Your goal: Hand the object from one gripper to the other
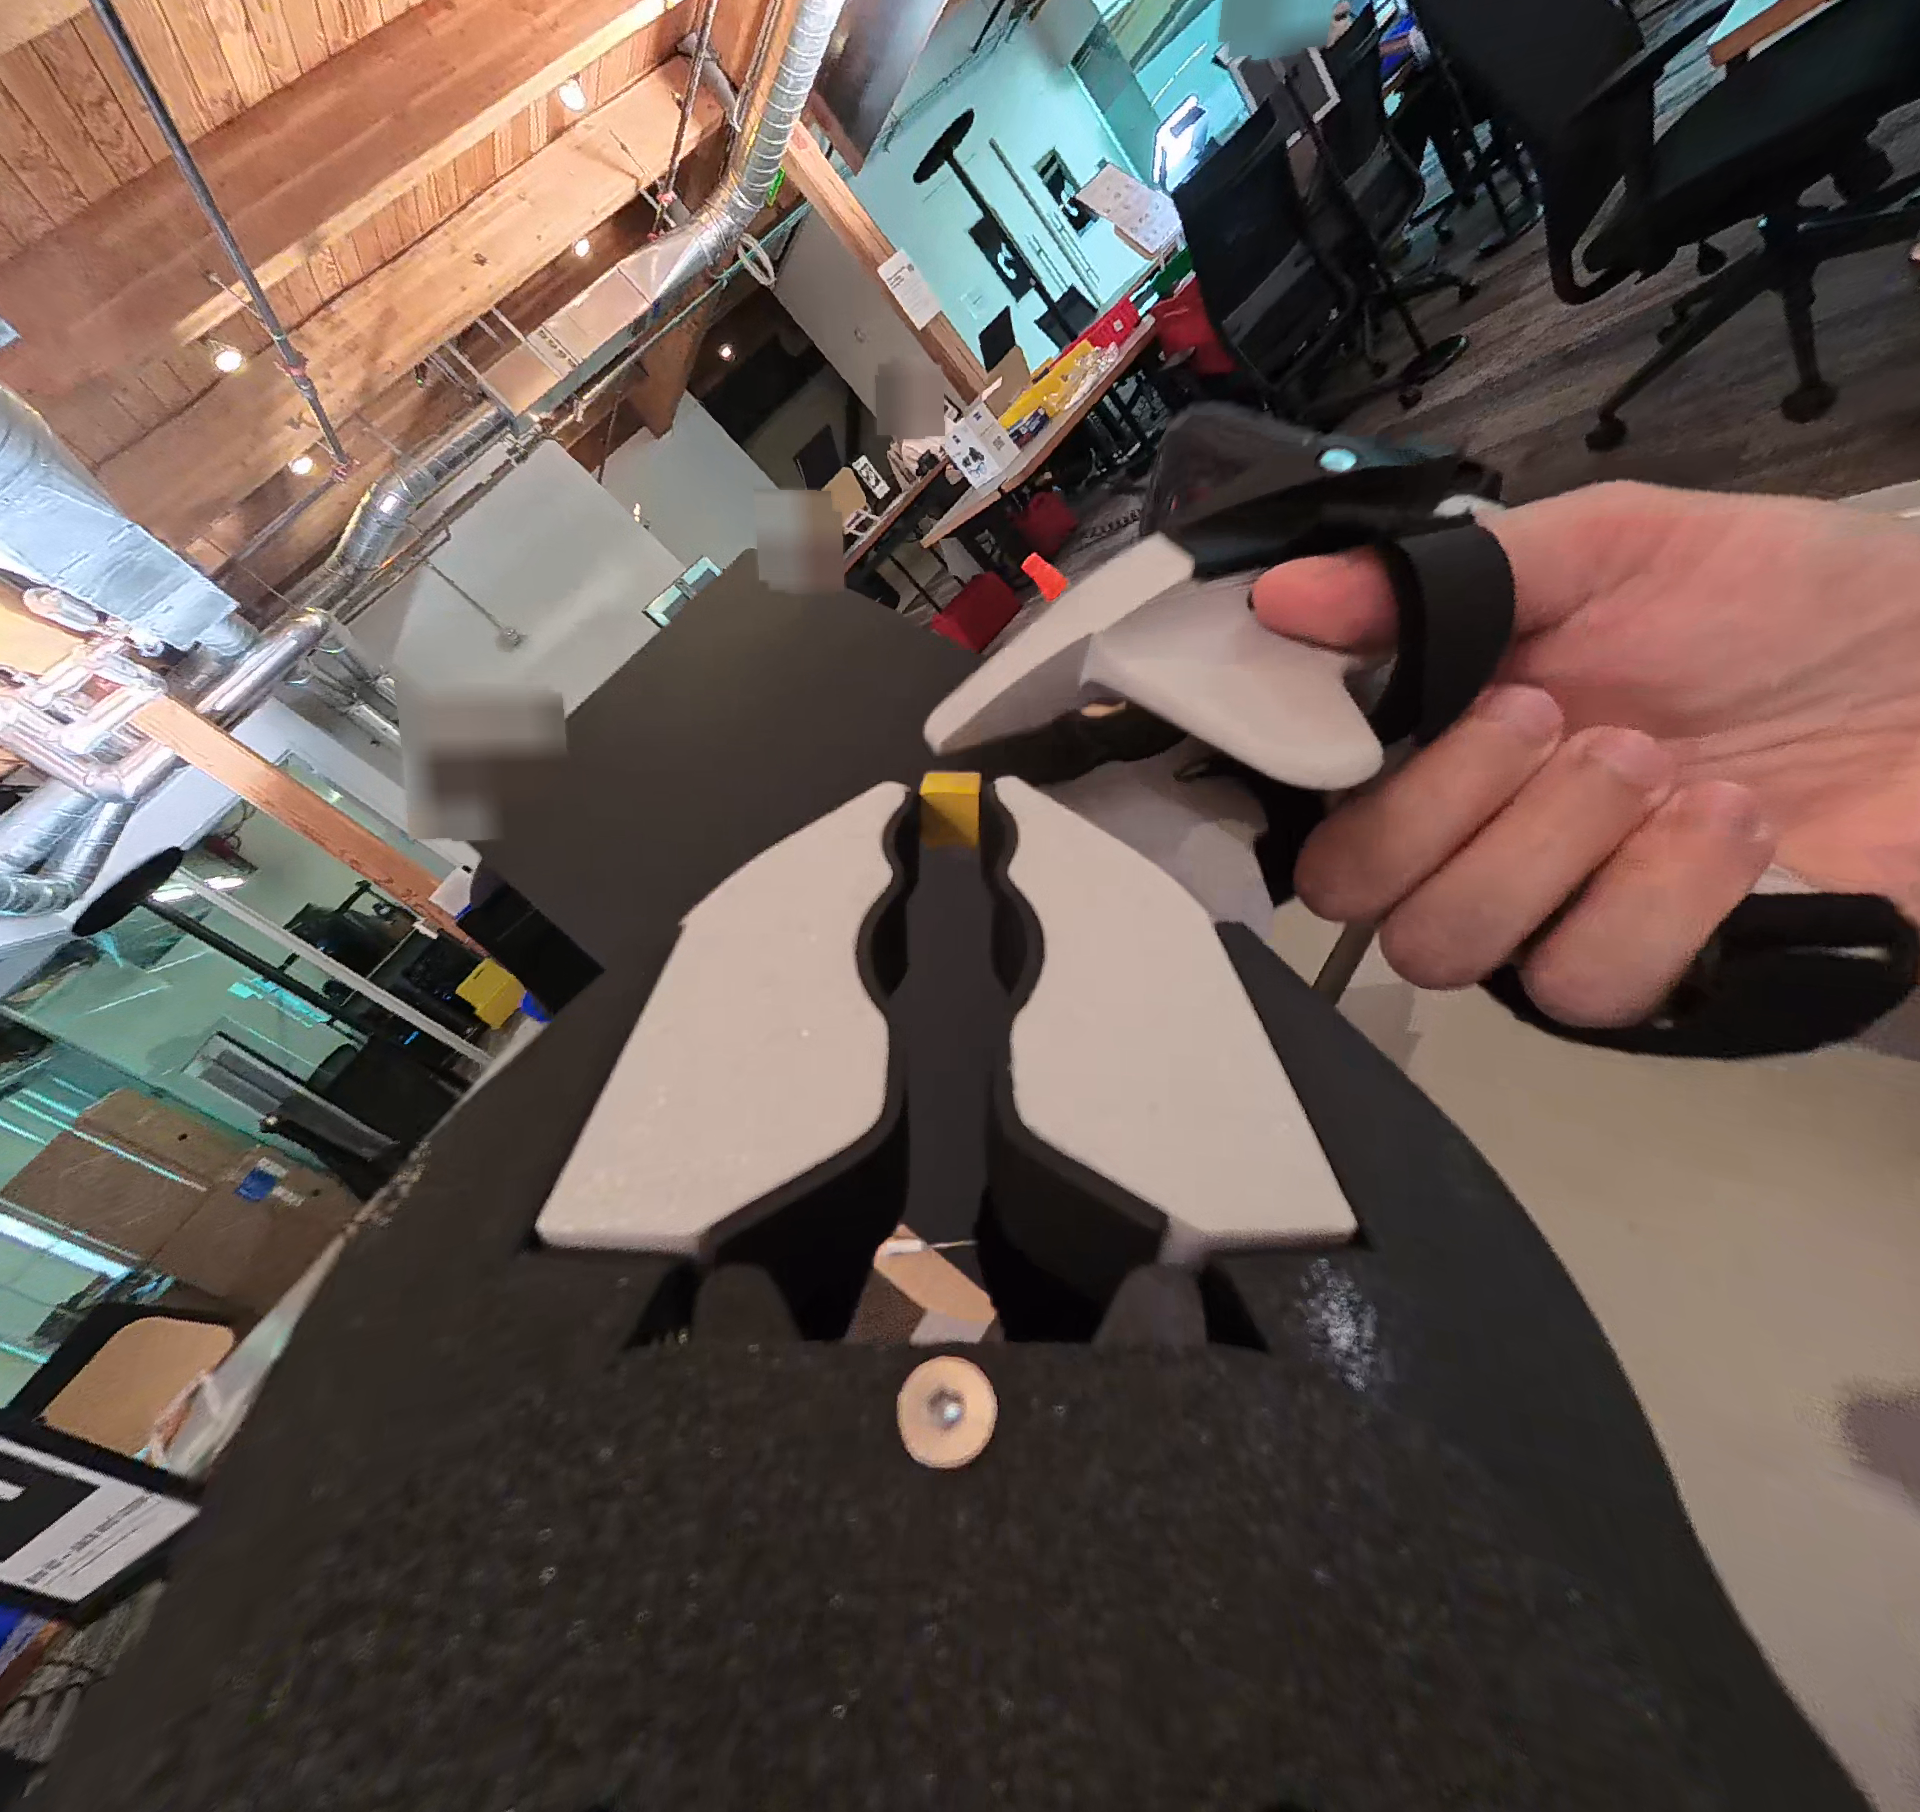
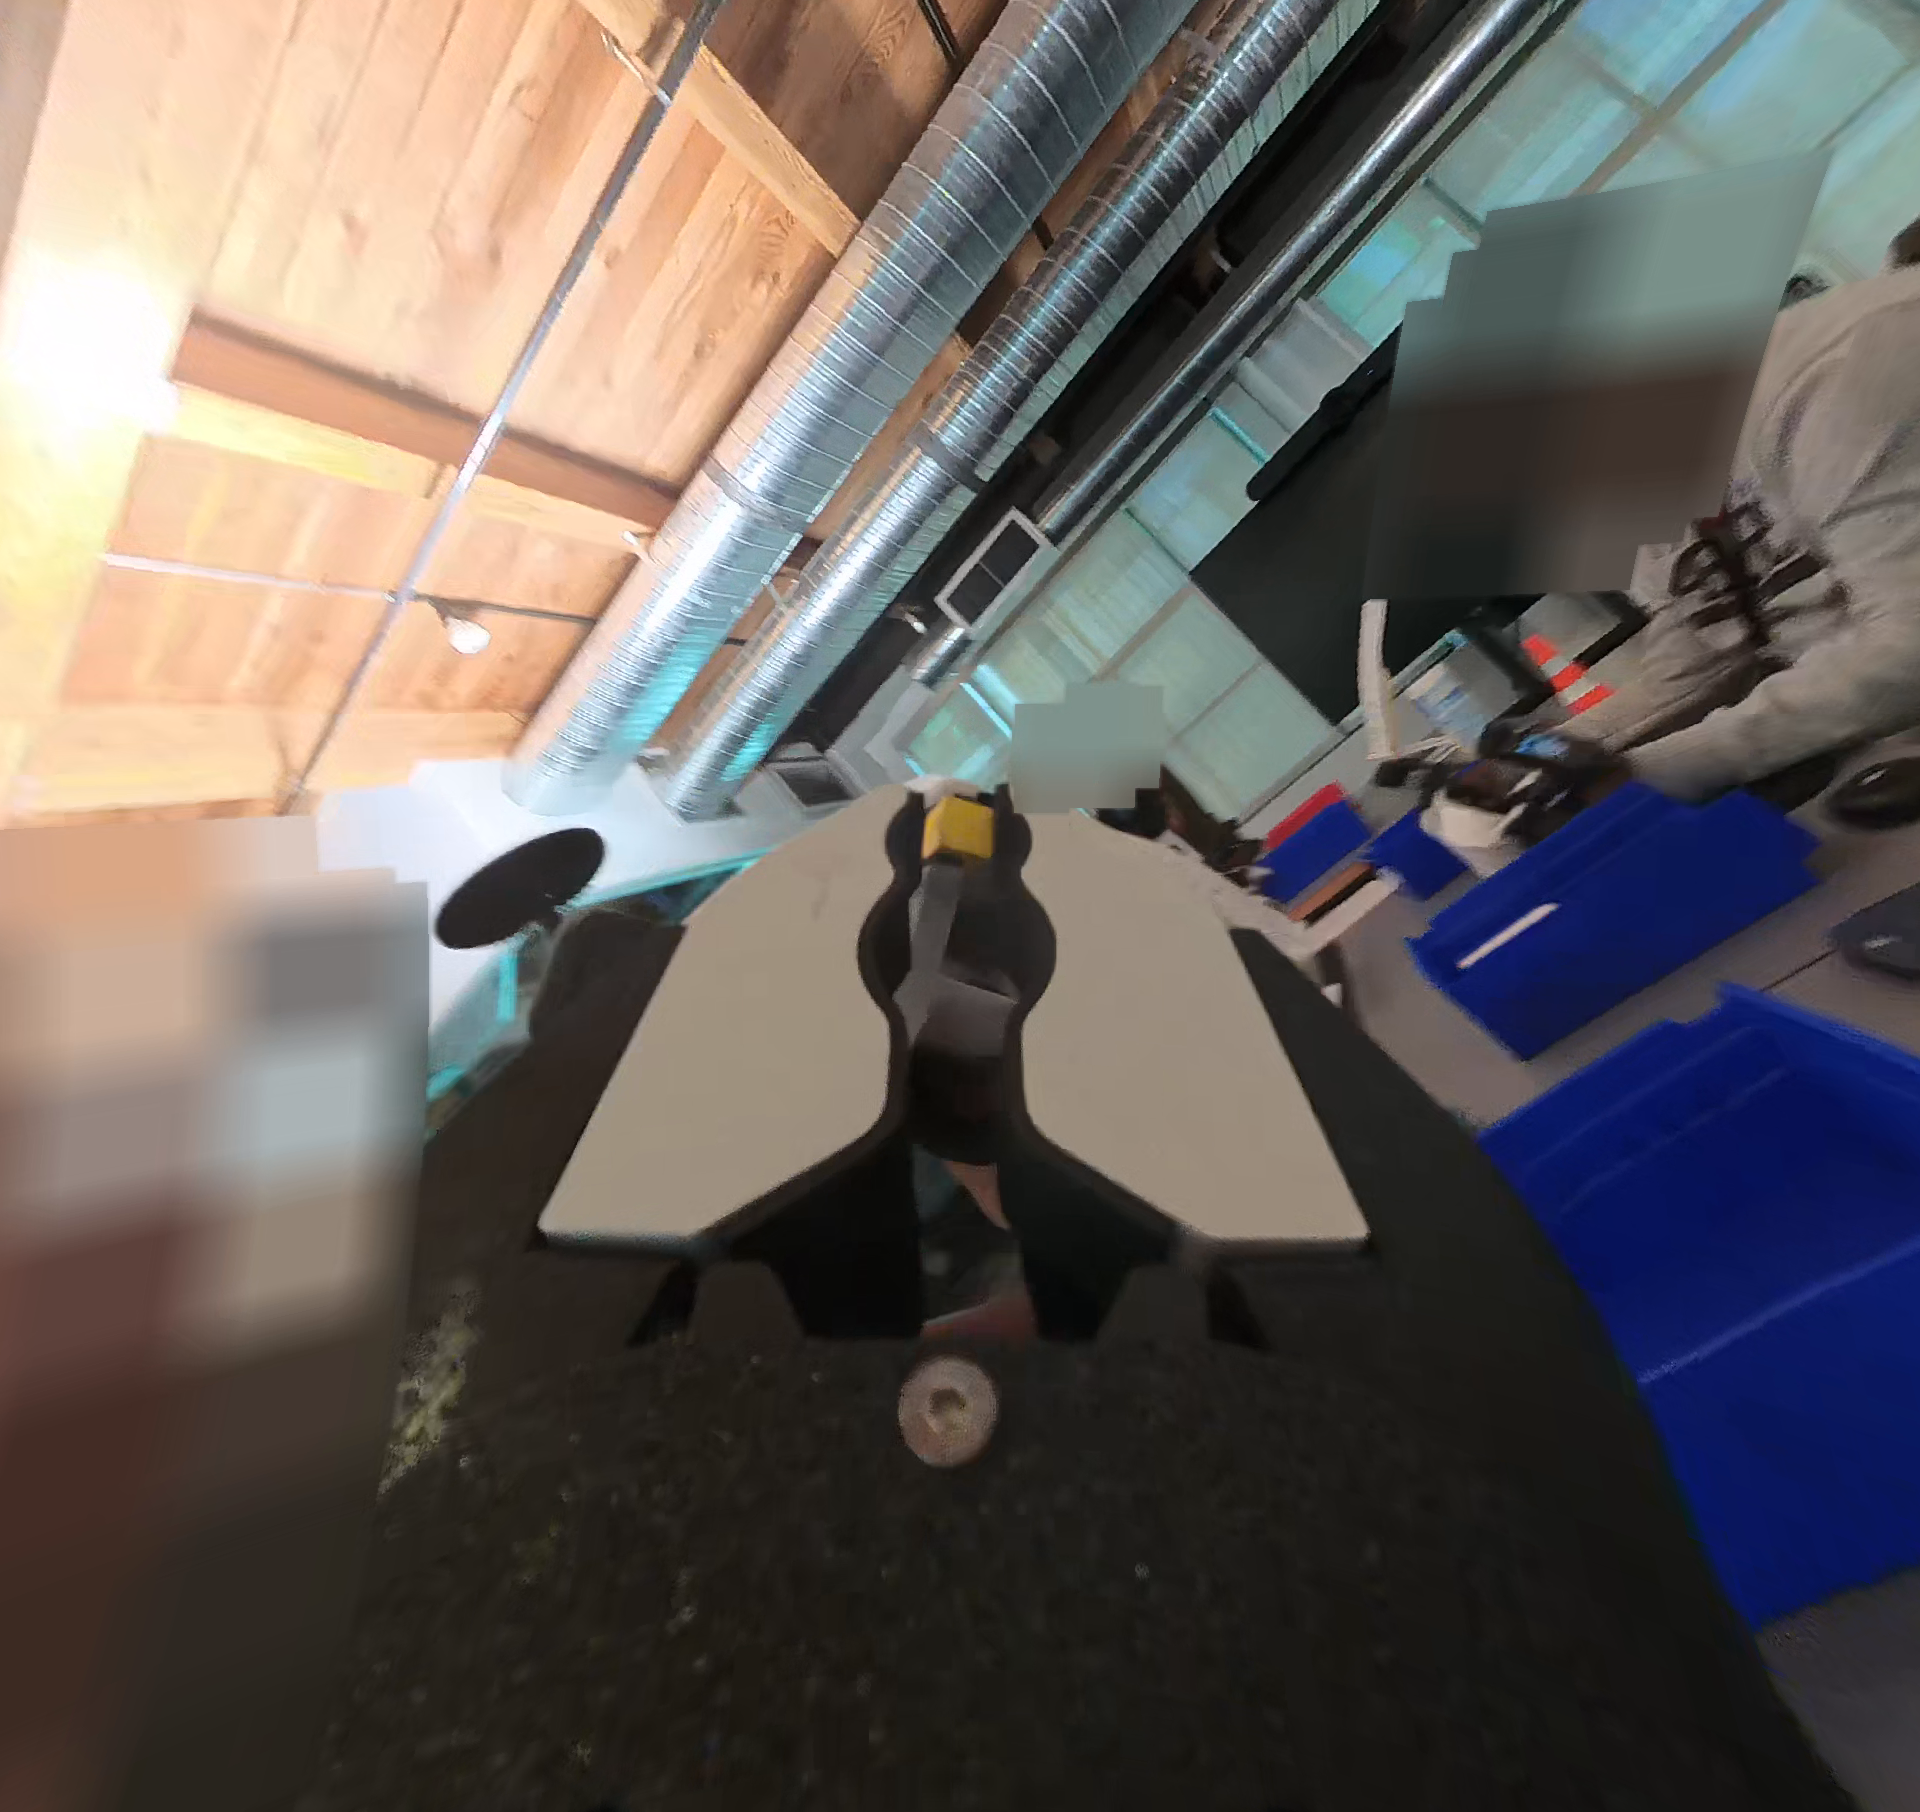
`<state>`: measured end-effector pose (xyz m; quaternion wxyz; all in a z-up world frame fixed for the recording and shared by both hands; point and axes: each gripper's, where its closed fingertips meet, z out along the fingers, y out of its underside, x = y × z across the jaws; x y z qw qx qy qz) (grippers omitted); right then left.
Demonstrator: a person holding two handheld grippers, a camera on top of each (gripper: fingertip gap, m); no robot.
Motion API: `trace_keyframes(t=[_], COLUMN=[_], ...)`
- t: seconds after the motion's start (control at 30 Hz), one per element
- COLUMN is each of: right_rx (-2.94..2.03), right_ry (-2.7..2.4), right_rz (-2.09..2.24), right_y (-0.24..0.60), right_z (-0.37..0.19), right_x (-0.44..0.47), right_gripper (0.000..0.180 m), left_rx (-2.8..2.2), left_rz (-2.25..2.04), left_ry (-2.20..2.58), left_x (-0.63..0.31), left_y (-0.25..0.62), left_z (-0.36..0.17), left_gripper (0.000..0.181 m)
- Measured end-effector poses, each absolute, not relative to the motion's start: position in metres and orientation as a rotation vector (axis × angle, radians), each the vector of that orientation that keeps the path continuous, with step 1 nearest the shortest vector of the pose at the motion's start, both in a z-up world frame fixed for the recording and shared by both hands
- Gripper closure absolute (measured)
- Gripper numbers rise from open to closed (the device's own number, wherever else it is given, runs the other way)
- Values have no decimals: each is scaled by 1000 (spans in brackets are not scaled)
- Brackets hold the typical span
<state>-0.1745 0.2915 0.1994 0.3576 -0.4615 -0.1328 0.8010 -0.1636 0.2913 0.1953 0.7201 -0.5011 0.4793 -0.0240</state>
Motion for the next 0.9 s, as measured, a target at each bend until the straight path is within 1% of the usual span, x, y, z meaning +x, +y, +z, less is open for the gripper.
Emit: trace_keyframes(t=[0.1,0.13,0.23,0.3,0.37,0.7,0.77,0.83,0.9], right_rx=[-1237,-1259,-1347,-1409,-1430,-1455,-1466,-1456,-1456], right_ry=[-424,-480,-698,-797,-801,-908,-922,-942,-945], right_rz=[1720,1565,1048,836,806,928,966,1030,1077], right_y=[299,299,297,295,293,282,282,280,280], right_z=[200,200,184,170,168,159,156,156,154], right_x=[-165,-162,-159,-161,-161,-161,-161,-163,-163], right_gripper=[142,140,144,142,149,154,163,169,169], left_rx=[-1138,-1131,-1057,-1028,-1012,-904,-894,-896,-896], left_rz=[24,109,381,450,459,529,546,543,547], left_ry=[1071,1085,1137,1191,1237,1305,1311,1319,1323], left_x=[-174,-178,-186,-181,-172,-154,-153,-151,-151], left_y=[298,301,305,301,296,285,285,285,285], left_z=[191,188,180,172,165,158,156,155,154], left_gripper=[171,171,171,171,171,171,171,171,171])
